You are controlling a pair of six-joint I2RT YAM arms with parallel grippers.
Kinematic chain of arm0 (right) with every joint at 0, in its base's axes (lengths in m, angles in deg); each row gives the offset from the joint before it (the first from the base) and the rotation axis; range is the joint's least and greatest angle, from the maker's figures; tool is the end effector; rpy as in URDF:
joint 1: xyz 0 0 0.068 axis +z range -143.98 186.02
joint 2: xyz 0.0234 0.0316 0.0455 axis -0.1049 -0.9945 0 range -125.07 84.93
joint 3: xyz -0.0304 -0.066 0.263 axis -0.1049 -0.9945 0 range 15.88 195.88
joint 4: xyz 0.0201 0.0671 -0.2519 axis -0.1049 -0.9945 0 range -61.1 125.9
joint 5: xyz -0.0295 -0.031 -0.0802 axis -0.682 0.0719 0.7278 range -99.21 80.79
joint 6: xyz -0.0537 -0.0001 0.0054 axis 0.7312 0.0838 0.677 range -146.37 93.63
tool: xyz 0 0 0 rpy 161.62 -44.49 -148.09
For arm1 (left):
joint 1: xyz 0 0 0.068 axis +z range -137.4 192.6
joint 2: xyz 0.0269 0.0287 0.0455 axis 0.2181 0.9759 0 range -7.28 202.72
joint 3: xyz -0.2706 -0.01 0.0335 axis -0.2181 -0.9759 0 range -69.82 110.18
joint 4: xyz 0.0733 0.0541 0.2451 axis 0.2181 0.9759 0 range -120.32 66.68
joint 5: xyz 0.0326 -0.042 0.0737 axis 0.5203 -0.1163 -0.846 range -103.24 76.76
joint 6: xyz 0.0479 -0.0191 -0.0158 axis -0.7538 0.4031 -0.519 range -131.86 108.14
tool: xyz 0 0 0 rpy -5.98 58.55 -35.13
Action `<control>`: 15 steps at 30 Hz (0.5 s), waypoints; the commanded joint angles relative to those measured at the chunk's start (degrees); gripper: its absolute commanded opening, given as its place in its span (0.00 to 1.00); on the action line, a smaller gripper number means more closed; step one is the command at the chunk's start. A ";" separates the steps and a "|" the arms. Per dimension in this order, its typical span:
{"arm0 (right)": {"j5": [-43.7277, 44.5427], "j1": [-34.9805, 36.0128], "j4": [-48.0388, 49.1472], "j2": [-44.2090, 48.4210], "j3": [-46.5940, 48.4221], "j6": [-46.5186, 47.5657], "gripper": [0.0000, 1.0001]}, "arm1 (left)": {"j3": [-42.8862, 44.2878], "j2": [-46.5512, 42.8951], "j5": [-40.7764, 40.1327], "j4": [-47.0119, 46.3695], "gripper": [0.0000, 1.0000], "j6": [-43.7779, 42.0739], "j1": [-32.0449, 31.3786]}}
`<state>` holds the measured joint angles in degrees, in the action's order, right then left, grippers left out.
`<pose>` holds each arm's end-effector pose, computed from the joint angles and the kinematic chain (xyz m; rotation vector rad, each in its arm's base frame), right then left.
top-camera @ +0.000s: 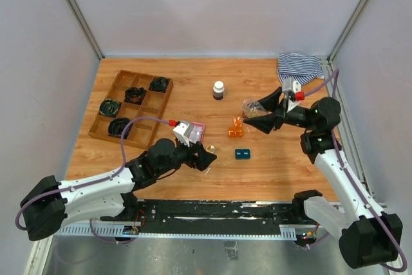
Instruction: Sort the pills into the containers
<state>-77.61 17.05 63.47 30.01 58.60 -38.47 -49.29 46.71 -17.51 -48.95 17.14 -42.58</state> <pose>0.1943 0.0716 0.3595 -1.0356 1.1834 1.0901 0.1210 -0.1694 0.2141 0.3849 1.9011 -0.9464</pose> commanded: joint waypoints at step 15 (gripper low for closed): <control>7.68 -7.69 31.56 4.80 -12.35 -24.74 0.02 | 25.04 30.38 -20.46 23.31 0.69 -3.86 -2.61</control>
<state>-71.29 10.62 90.66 33.92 46.77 -61.13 -28.72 71.11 -32.05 -33.39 14.97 -44.92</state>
